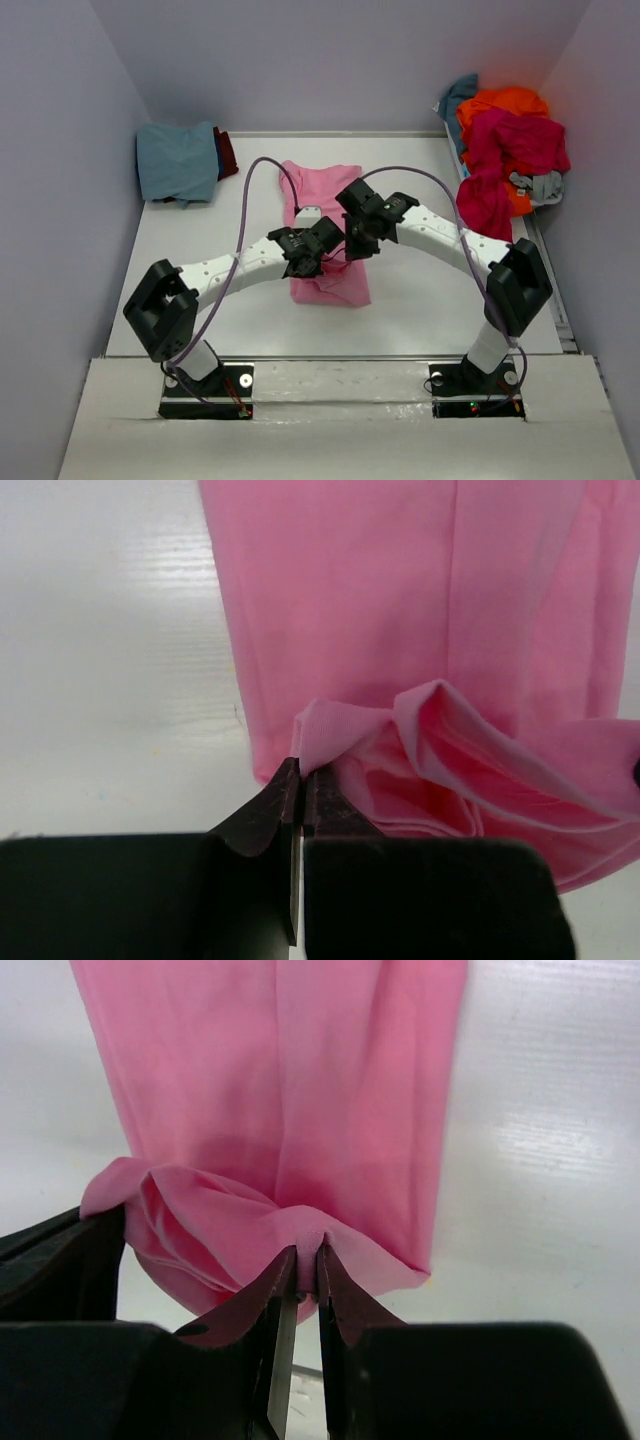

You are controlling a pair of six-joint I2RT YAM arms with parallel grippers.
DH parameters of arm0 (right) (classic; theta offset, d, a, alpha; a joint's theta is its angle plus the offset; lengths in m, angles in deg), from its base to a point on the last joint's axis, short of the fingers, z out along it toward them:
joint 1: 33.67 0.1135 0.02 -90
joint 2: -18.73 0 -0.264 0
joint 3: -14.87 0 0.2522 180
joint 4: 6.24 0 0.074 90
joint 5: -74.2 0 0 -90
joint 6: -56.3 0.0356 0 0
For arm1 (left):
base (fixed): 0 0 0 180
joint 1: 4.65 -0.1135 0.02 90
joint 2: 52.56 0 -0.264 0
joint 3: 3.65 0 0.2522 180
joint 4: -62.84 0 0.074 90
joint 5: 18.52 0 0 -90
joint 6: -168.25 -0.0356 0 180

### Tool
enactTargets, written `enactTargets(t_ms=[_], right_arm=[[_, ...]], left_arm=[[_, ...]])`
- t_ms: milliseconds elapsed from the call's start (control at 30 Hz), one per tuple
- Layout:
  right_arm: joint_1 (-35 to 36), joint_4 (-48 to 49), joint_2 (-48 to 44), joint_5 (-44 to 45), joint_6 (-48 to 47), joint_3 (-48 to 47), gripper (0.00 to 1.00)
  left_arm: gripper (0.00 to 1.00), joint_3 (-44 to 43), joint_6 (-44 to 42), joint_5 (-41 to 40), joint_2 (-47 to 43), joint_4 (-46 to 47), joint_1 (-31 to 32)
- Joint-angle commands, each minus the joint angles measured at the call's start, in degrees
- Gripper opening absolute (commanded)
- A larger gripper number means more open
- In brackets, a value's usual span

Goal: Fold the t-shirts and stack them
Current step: Fold the tshirt

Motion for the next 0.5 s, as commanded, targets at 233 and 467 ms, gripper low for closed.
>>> enactTargets(t_ms=[233,467], right_arm=[[-6.0,2.1,6.1,0.9,-4.5,-10.1,0.19],[-8.7,1.2,10.4,0.0,-6.3,-14.9,0.19]], left_arm=[[0.06,-9.4,-7.1,-1.0,4.8,3.8,-6.8],[0.05,-10.6,-9.2,-0.1,7.3,5.1,-10.4]])
